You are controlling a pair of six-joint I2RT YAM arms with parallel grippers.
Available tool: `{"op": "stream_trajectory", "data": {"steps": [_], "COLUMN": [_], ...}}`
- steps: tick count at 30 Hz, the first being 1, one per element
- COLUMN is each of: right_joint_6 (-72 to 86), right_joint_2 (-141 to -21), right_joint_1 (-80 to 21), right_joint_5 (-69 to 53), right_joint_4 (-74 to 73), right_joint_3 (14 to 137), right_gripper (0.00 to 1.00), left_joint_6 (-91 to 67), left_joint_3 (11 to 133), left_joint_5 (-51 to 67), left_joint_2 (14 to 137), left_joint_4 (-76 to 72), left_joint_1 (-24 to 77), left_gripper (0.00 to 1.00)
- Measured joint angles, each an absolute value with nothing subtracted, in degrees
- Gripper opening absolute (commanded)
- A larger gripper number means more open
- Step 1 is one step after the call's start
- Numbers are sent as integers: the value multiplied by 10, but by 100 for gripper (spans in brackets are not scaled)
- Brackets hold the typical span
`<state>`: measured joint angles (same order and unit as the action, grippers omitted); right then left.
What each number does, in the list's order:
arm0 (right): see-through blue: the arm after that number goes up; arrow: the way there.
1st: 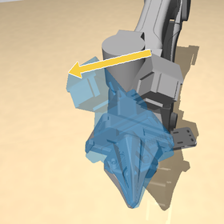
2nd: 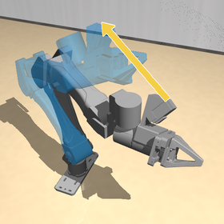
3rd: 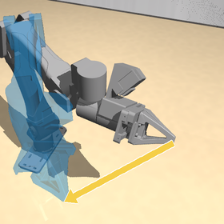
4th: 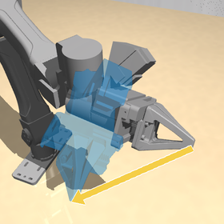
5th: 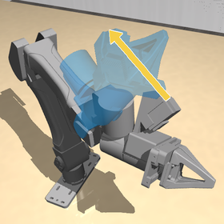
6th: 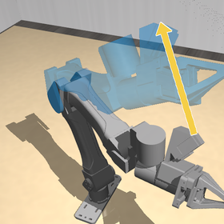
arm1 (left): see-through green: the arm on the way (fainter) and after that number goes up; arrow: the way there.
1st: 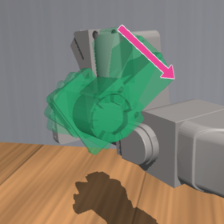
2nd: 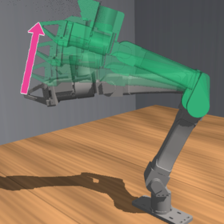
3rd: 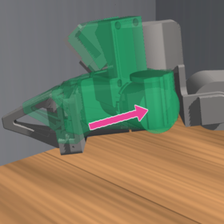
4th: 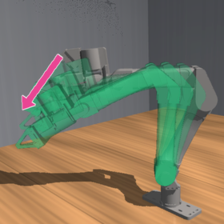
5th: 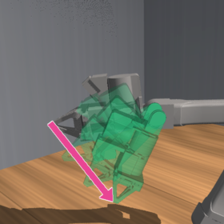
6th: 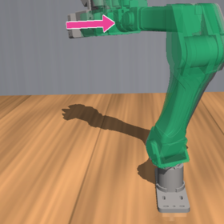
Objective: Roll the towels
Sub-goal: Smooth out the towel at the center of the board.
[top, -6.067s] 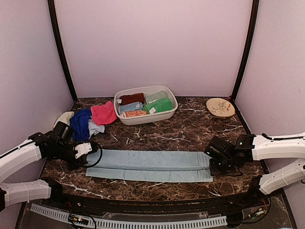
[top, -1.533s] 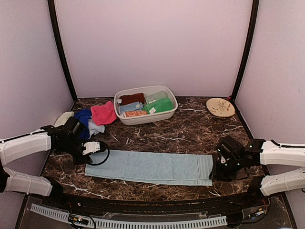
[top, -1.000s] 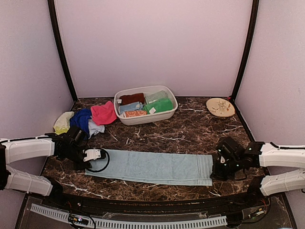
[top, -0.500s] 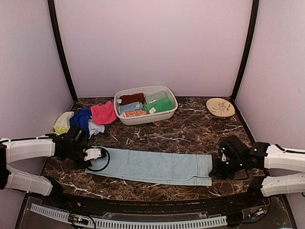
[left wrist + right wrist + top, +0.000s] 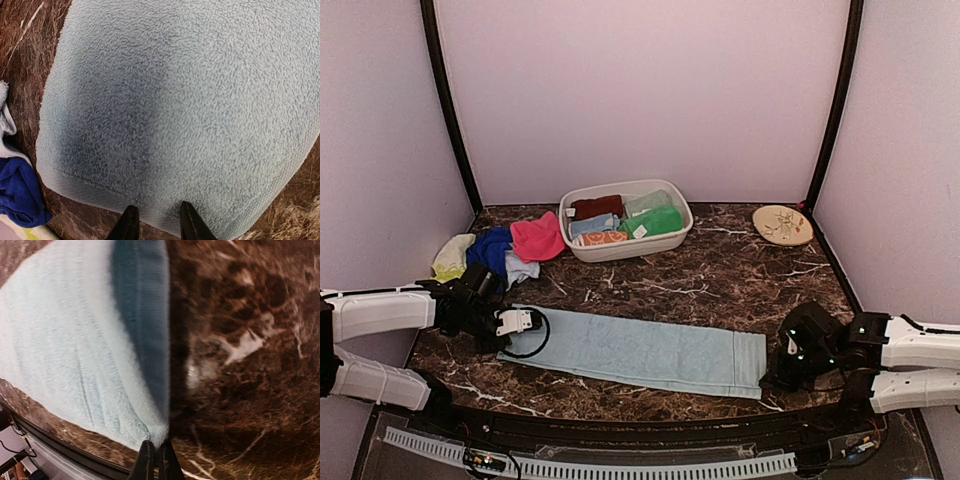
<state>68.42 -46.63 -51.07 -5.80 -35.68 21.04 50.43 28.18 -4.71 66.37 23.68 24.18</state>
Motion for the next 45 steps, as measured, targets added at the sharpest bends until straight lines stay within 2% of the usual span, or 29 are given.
{"op": "stream_trajectory", "data": {"steps": [10, 11, 12, 14, 17, 18, 21, 24, 29, 35, 45], "right_joint_6": [706, 705, 704, 698, 675, 672, 644, 612, 557, 502, 444], "right_joint_2": [-501, -505, -509, -512, -514, -511, -504, -505, -566, -681, -716], "right_joint_1": [-547, -550, -552, -553, -556, -556, -536, -483, -399, -374, -354], "right_joint_5": [-60, -60, -60, -60, -49, -42, -26, -14, 2, 11, -2], "right_joint_4": [-309, -307, -306, -311, -358, -380, -436, -444, -432, -384, -358], "right_joint_3": [175, 177, 179, 183, 211, 223, 283, 328, 337, 334, 343], "right_gripper": [0, 5, 16, 26, 49, 54, 54, 52, 52, 50, 46], "left_joint_6": [504, 504, 504, 502, 500, 499, 496, 491, 486, 486, 510], "left_joint_3": [283, 285, 287, 294, 311, 318, 346, 385, 414, 381, 299], "left_joint_5": [-72, -74, -75, -77, -77, -76, -64, -45, -18, -7, -40], "left_joint_2": [665, 665, 665, 665, 664, 661, 650, 645, 646, 676, 698], "left_joint_4": [224, 224, 224, 225, 239, 246, 274, 304, 314, 289, 221], "left_joint_1": [242, 242, 242, 242, 242, 242, 241, 240, 240, 239, 239], "left_gripper": [29, 31, 34, 38, 45, 48, 51, 50, 49, 46, 43]}}
